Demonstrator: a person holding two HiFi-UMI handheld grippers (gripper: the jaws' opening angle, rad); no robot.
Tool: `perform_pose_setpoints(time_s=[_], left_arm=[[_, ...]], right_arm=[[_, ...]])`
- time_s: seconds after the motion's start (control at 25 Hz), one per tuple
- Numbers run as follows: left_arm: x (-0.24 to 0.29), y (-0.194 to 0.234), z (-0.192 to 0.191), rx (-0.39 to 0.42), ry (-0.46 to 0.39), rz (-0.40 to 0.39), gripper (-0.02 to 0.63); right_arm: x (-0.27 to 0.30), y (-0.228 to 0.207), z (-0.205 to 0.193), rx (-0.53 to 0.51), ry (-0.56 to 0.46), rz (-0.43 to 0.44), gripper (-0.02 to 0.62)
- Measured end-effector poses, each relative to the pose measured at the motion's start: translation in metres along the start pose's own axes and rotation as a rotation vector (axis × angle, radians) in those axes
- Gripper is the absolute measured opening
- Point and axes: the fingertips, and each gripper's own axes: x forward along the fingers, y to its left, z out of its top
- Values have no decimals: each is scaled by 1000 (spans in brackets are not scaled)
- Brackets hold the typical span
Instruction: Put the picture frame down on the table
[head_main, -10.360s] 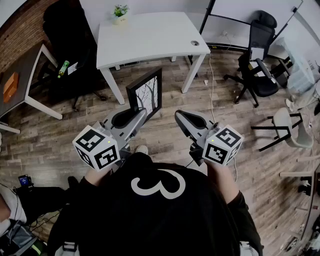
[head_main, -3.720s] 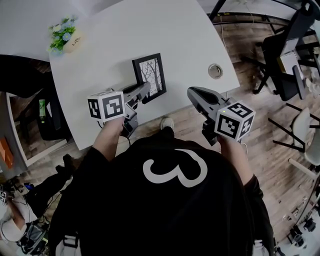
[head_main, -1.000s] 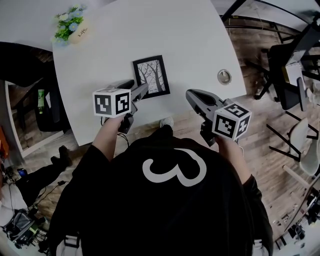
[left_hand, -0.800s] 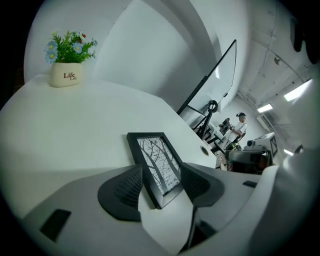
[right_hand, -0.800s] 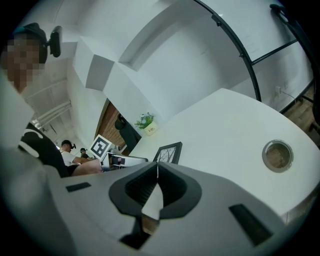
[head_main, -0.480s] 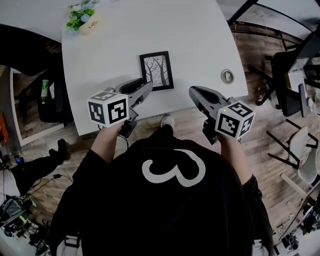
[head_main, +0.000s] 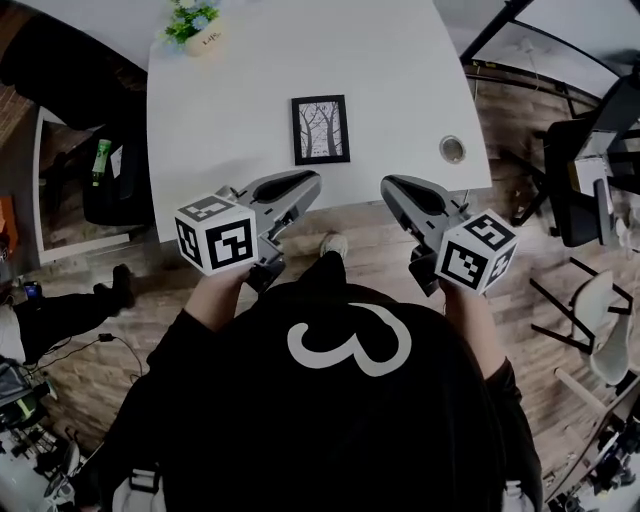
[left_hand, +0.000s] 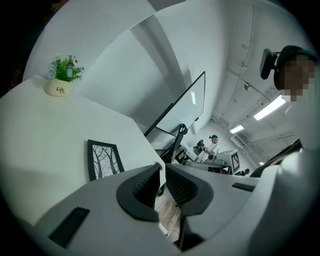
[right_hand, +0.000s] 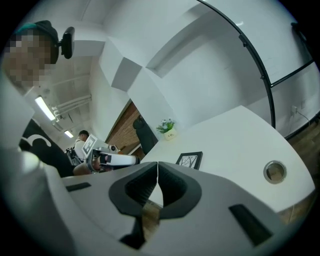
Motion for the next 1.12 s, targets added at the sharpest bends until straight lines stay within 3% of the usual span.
perform_pose_setpoints(time_s=[0.16, 0.52, 0.72, 1.12], left_arm=[[-13, -36, -5, -25, -37, -51, 38], [-43, -104, -19, 151, -100, -62, 18], [-53, -132, -32, 174, -126, -69, 17], [-73, -181, -54, 302, -154, -49, 17]], right_arm=[[-18, 28, -1, -29, -15, 60, 23], [-55, 81, -6, -87, -62, 161, 23], [-78, 102, -12, -103, -85, 208, 23], [-121, 139, -13, -167, -149, 227, 23]])
